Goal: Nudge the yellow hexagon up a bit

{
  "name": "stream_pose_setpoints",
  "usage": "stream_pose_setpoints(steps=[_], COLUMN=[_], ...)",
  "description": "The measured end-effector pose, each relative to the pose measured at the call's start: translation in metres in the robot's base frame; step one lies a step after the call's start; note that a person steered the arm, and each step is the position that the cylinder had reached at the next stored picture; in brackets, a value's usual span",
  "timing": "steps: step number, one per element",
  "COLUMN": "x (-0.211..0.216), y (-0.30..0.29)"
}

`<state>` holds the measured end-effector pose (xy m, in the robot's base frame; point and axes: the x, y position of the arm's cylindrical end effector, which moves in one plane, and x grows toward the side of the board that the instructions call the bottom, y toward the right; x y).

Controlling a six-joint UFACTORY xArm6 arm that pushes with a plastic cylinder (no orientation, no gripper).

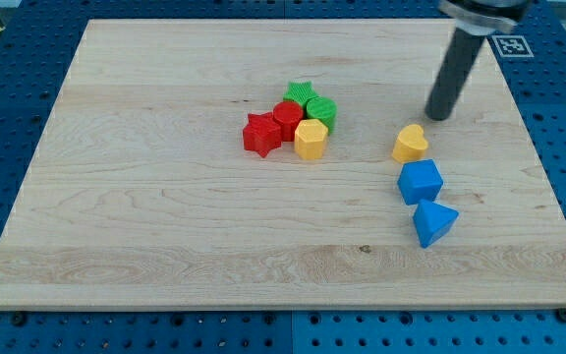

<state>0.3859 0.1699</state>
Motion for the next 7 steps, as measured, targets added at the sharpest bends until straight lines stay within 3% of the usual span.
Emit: stream_pose_setpoints(steps=[3, 4, 7], x=[0.000, 0.000, 0.035], y=[-0.168, -0.180, -0.108])
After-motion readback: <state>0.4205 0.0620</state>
